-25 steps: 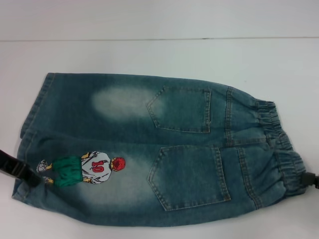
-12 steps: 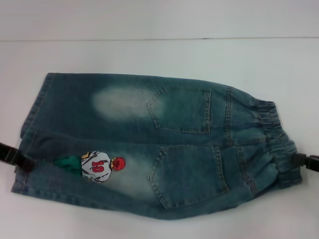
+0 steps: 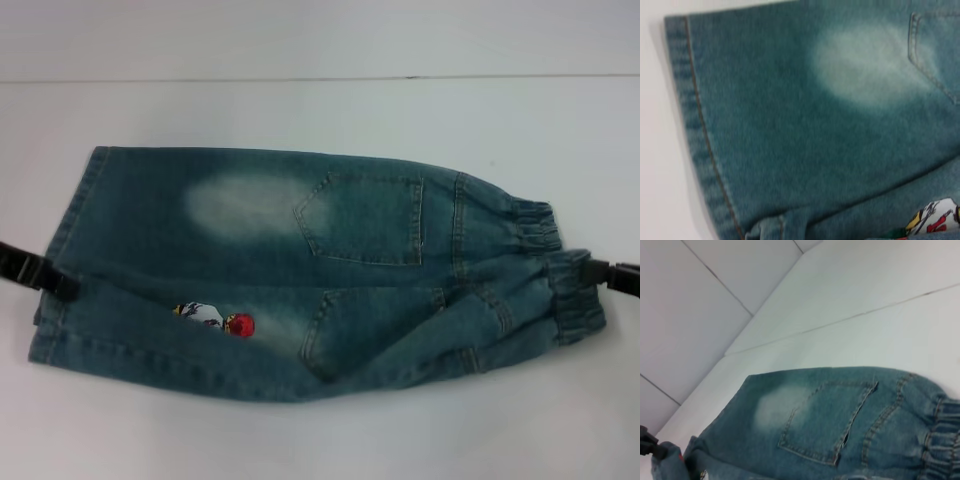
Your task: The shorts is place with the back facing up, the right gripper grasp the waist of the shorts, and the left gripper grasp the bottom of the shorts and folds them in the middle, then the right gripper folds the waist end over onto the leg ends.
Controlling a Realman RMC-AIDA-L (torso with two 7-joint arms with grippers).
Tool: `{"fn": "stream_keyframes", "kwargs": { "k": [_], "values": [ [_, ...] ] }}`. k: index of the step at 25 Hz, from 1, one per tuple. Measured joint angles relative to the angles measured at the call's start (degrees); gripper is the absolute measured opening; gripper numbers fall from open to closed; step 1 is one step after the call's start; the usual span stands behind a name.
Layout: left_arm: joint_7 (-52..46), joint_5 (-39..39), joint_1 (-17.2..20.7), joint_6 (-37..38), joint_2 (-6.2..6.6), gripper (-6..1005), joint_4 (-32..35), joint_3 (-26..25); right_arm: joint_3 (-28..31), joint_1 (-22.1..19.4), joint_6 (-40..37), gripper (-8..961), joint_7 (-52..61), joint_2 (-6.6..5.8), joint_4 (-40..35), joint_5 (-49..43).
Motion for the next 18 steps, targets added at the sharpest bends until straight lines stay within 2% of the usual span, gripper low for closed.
{"fn": "stream_keyframes", "kwargs": {
  "k": [10, 18],
  "values": [
    [-0.26, -1.39, -2.07, -2.28, 0.28, 51, -0.01, 0.00, 0.09, 3.50, 3.12, 32, 1.32, -0.40, -0.68, 0.54],
    [-0.12, -2.65, -3.21, -3.52, -0.05, 50, 0.03, 0.11, 0.08, 5.78, 5.18, 33, 1.40, -0.38, -0.70, 0.70]
  ]
}}
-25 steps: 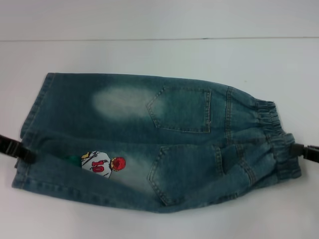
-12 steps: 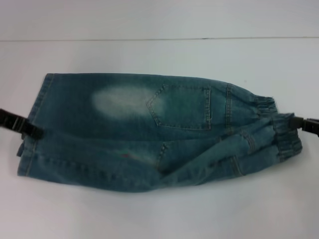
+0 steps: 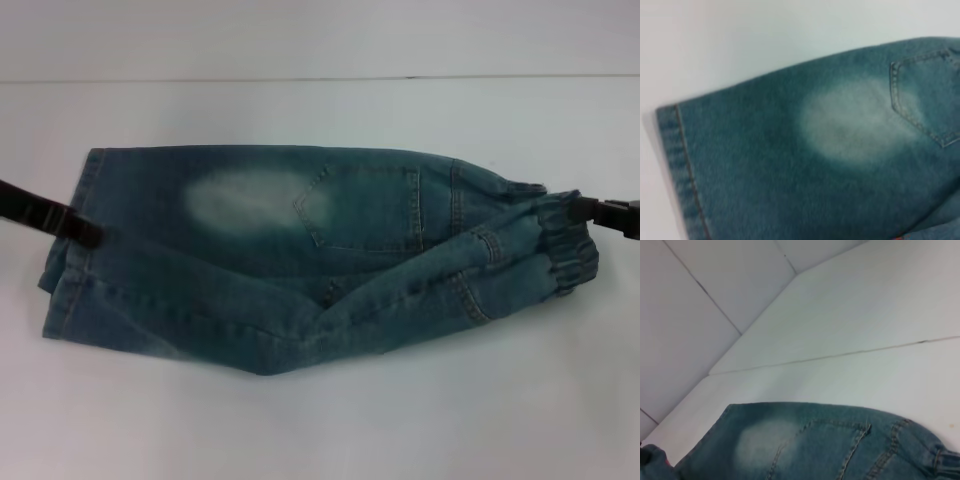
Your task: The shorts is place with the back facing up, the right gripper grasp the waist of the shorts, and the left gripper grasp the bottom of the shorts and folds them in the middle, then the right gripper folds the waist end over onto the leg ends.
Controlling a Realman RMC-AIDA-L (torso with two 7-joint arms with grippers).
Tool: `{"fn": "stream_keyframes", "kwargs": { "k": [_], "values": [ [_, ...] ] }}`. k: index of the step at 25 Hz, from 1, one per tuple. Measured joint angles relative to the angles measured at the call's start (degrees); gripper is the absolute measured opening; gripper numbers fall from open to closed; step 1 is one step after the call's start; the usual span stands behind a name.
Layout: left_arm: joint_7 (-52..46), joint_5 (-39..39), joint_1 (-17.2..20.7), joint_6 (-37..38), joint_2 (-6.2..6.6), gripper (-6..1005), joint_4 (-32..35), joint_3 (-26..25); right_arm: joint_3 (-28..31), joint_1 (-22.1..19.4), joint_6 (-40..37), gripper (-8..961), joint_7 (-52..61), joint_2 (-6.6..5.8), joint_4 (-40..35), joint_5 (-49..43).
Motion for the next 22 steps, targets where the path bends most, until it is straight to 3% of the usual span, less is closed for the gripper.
{"fn": "stream_keyframes", "kwargs": {
  "k": [11, 22],
  "values": [
    [-0.11, -0.57, -1.59, -4.87, -0.60, 52, -0.21, -0.04, -0.46, 2.44, 4.53, 35, 2.11, 0.31, -2.25, 1.53],
    [-0.44, -1.89, -2.85, -10.81, -2.05, 52, -0.57, 0.17, -0.61, 5.39, 11.42, 52, 2.24, 0.43, -2.28, 1.58]
  ]
}}
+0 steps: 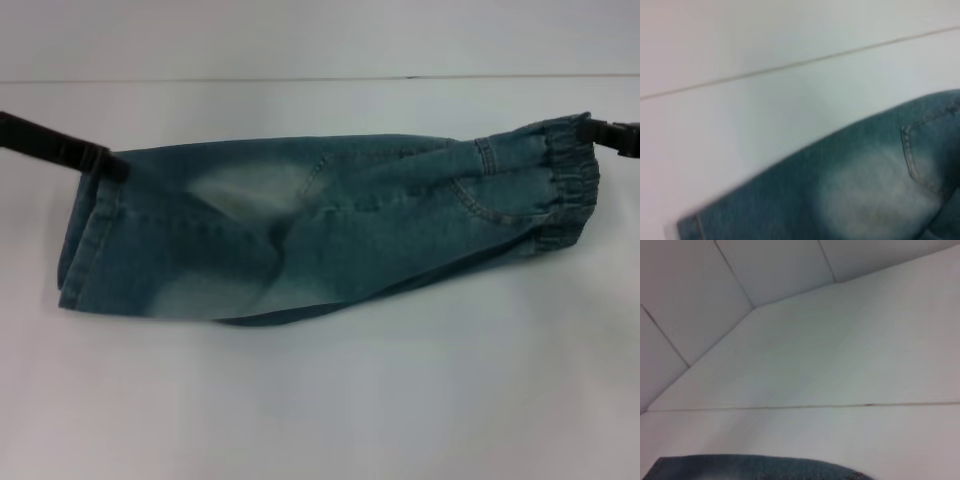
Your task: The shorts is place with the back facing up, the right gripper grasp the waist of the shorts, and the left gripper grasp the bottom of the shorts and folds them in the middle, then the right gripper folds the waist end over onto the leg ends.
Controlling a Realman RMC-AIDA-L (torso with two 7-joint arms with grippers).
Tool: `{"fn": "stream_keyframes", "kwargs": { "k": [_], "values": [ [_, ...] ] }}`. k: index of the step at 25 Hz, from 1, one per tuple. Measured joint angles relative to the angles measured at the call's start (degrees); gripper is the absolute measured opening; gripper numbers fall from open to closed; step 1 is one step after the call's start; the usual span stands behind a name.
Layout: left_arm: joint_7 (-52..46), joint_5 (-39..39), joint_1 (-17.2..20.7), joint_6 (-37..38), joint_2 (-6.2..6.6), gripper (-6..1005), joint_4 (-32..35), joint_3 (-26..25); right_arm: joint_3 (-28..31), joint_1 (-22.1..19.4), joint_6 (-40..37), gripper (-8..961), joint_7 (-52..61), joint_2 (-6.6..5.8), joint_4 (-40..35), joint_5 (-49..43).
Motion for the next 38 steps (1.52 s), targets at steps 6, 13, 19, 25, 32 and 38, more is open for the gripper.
{"fn": "stream_keyframes", "kwargs": {
  "k": [6, 13, 19, 25, 32, 38],
  "values": [
    [0.07, -2.34, -0.52, -4.93, -1.05, 52, -0.08, 0.46, -0.61, 1.37, 4.69, 61, -0.22, 0.06, 0.00, 0.00],
    [-0.09, -2.40, -0.73, -8.87, -1.98, 51, -1.75, 1.13, -3.38, 2.18, 10.25, 72, 0.03, 0.78, 0.16, 0.00],
    [-0.71, -1.43, 0.72, -13.14, -3.50, 52, -2.23, 1.16, -4.44, 2.55, 13.00, 82, 0.00, 1.64, 0.28, -0.01],
    [-3.18, 1.98, 2.26, -18.50, -5.54, 55, -2.17, 2.83, -5.68, 2.57, 14.06, 161, 0.08, 2.31, 0.20, 0.03],
    [-6.39, 9.36, 3.51, -23.77, -9.28, 146, -0.34, 6.94, -5.59, 1.48, 15.13, 376, 0.10, 2.60, -0.10, 2.11],
    [-9.08, 9.64, 4.32, -27.22, -9.71, 356, 0.59, 7.66, -5.46, 0.20, 15.27, 516, -0.04, 2.85, -1.45, 4.39]
  ]
}}
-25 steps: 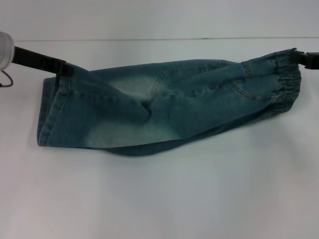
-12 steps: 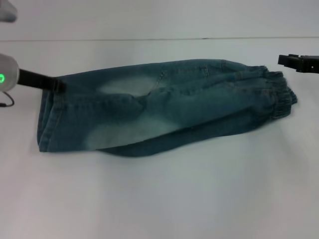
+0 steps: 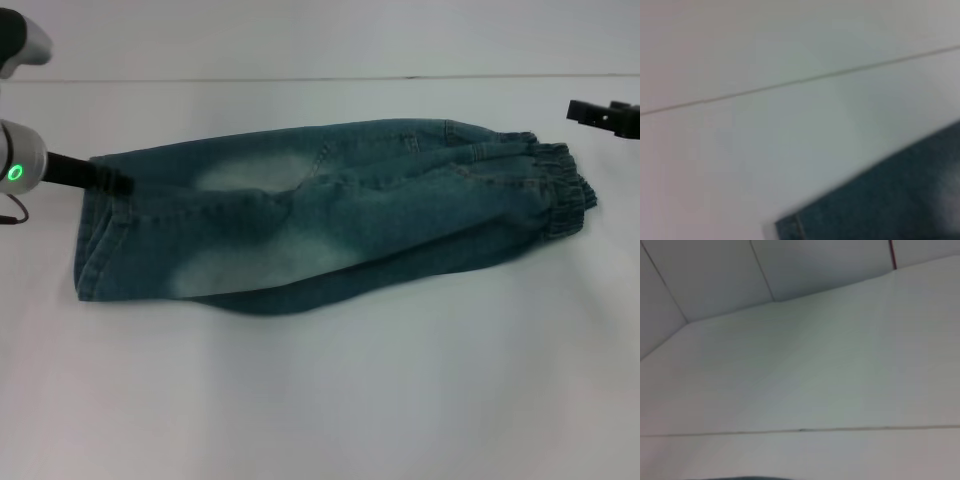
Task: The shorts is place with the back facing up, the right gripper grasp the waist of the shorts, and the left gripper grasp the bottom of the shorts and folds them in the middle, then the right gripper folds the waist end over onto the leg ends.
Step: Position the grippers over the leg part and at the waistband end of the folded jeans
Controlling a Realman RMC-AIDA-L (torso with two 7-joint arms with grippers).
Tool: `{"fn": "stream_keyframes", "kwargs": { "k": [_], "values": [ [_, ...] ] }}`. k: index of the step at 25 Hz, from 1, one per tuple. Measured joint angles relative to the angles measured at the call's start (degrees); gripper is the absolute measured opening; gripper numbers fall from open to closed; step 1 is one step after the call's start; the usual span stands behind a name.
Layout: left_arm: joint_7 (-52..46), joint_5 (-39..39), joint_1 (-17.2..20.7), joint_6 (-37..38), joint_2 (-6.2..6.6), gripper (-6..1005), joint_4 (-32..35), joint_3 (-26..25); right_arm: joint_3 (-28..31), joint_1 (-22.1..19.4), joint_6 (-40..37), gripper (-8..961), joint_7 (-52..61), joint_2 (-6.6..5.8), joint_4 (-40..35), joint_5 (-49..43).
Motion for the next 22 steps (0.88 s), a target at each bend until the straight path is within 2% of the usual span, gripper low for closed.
{"fn": "stream_keyframes", "kwargs": {
  "k": [7, 10, 15, 22],
  "values": [
    [-1.91, -0.75, 1.90, -2.07, -1.17, 525, 4.23, -0.41, -0.50, -2.65, -1.38, 759, -0.50, 0.45, -2.24, 5.24],
    [-1.95, -0.79, 1.98, -1.73, -1.32, 598, 4.52, -0.40, -0.37, -3.33, -2.62, 928, -0.31, 0.19, -2.25, 6.36],
    [-1.94, -1.58, 1.99, 0.79, -1.28, 825, 5.17, -0.33, 0.01, -4.74, -5.18, 927, 0.09, -0.10, -2.23, 8.32],
    [-0.56, -7.86, 4.50, 7.52, -0.55, 825, 10.29, -0.38, 0.01, -6.58, -9.81, 926, 0.68, -0.44, -2.35, 9.69]
  ]
}}
